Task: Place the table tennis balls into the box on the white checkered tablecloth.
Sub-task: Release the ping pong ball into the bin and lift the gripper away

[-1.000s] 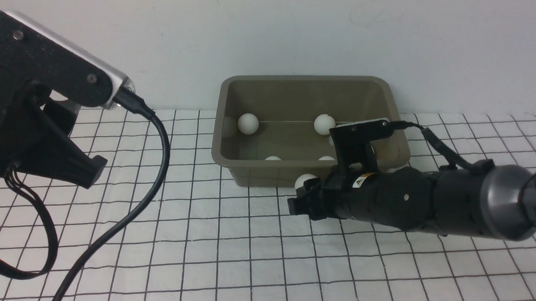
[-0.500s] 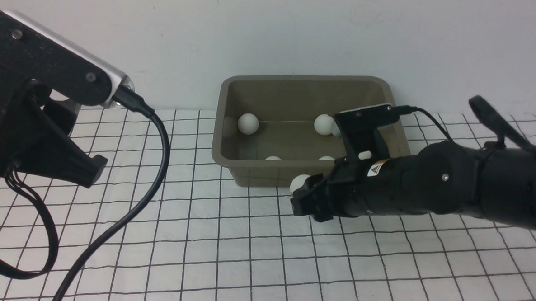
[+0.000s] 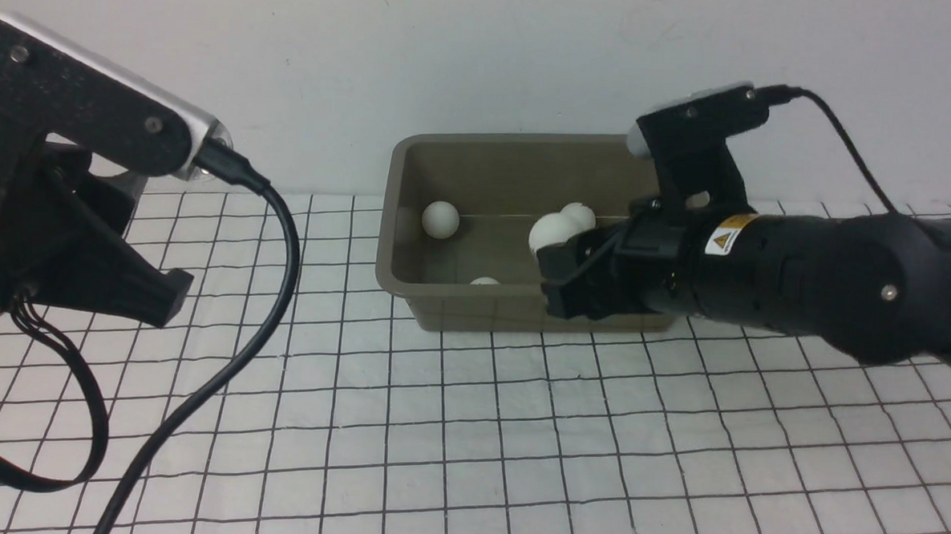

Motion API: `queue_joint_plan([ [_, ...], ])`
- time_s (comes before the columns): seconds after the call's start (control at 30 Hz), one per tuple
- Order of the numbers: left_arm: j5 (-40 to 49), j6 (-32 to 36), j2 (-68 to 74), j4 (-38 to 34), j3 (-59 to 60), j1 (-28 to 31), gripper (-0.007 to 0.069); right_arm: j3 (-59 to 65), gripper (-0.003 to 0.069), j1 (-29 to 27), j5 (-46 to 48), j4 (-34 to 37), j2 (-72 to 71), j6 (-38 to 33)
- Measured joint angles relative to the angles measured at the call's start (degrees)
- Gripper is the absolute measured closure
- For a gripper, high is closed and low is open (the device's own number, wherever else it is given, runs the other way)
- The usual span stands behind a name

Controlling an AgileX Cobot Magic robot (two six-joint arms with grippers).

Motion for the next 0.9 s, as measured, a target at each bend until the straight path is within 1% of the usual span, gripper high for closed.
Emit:
queue_joint_plan([
  [0.07, -1.06, -0.69, 0.0, -0.12, 0.0, 0.0, 0.0415, -0.24, 0.035, -2.44, -5.34, -0.5, 2.45, 0.0],
  [0.1, -1.75, -1.08, 0.0, -0.12, 0.0, 0.0, 0.0415, -0.65, 0.035, -3.42, -6.58, -0.5, 3.81, -0.03],
  [0.23, -4.67, -2.04, 0.0, -0.12, 0.0, 0.0, 0.0415, -4.72, 0.035, -7.83, -8.04, -0.55, 10.73, -1.45],
  [0.37, -5.64, -2.54, 0.0, -0.12, 0.0, 0.0, 0.0415, -7.5, 0.035, -8.22, -7.99, -1.19, 13.76, -6.14],
  [0.47, -5.82, -3.73, 0.0, -0.31, 0.0, 0.0, 0.0415, -8.17, 0.0347, -8.22, -7.99, -1.81, 13.96, -7.57],
  [0.57, -5.82, -4.13, 0.0, -1.6, 0.0, 0.0, 0.0415, -8.17, 0.0281, -8.22, -7.99, -1.81, 13.96, -7.72],
  [0.7, -5.98, -4.37, 0.0, -2.31, 0.0, 0.0, 0.0415, -8.17, 0.0123, -8.22, -9.73, -1.81, 13.96, -7.72],
  [0.8, -6.05, -4.36, 0.0, -2.36, 0.0, 0.0, 0.0415, -8.17, 0.0092, -8.22, -11.28, -1.84, 13.88, -7.72],
  [0.9, -6.05, -4.36, 0.0, -2.36, 0.0, 0.0, 0.0415, -8.17, 0.0082, -8.22, -11.58, -2.0, 13.07, -7.92],
])
